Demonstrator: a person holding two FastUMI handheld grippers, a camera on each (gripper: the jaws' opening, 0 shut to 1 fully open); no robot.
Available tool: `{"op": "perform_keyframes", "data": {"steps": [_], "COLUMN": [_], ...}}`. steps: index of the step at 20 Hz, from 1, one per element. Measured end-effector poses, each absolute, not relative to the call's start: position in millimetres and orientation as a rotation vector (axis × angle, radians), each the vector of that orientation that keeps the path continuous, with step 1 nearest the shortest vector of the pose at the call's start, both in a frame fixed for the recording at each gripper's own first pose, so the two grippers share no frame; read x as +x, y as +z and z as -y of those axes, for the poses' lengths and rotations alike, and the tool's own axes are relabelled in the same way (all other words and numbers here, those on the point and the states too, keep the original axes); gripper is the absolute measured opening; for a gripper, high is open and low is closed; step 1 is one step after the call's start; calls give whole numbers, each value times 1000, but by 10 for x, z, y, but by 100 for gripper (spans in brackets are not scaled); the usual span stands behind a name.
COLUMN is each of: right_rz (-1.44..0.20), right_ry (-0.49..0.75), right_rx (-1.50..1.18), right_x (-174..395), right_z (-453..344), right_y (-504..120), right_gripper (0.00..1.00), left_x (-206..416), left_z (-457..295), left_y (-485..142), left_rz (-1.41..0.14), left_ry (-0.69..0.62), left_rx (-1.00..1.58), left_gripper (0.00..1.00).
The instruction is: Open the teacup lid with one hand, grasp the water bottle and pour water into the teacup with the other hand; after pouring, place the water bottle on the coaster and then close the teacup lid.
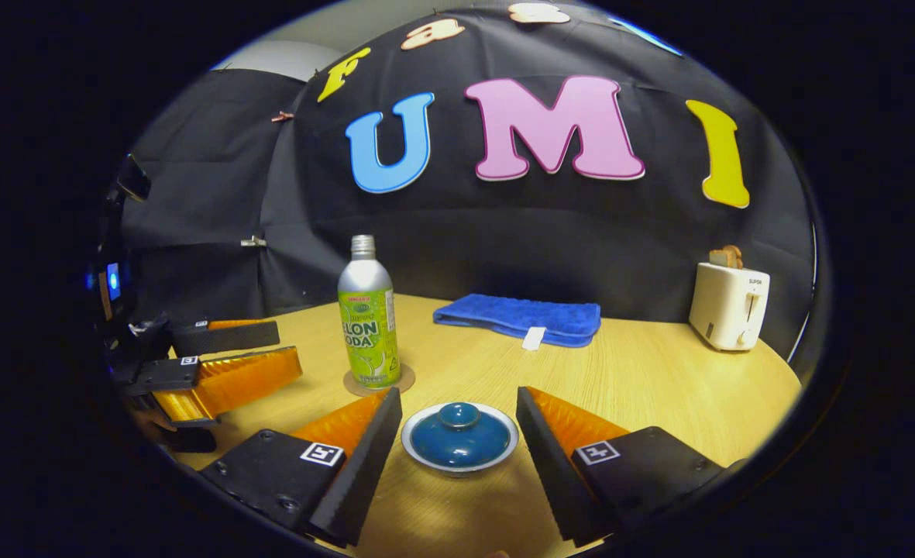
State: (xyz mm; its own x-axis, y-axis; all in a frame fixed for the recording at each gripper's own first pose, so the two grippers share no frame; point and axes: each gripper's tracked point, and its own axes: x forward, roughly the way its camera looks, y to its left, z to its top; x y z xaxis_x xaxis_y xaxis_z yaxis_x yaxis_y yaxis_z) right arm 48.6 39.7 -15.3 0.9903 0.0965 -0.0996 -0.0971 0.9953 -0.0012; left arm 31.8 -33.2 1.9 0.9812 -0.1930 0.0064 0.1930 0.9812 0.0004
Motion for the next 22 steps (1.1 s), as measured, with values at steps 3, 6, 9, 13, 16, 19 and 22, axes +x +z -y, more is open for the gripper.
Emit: {"op": "perform_keyframes", "data": {"steps": [3, 6, 9, 13, 16, 19, 22], "right_rz": [-23, -6, 0, 1, 1, 0, 1], "right_ry": [78, 73, 72, 82, 84, 80, 77], "right_rx": [2, 4, 3, 3, 3, 2, 2], "right_x": [292, 92, -65, -175, -201, -198, -196], "right_z": [-328, -244, -141, -66, -53, -49, -47], "right_y": [-36, -15, 12, 14, 15, 8, 11], "right_gripper": [96, 96, 97, 97, 97, 98, 97], "left_x": [324, 308, 320, 320, 342, 361, 362], "left_z": [337, 336, 336, 337, 319, 337, 333], "left_y": [16, 16, 11, 15, 19, 19, 25], "left_rz": [7, 6, 6, 7, 6, 6, 6], "left_ry": [-194, -194, -194, -193, -177, -174, -175], "left_rx": [0, 0, 0, 0, 0, 1, 1], "left_gripper": [97, 97, 97, 97, 97, 97, 97]}}
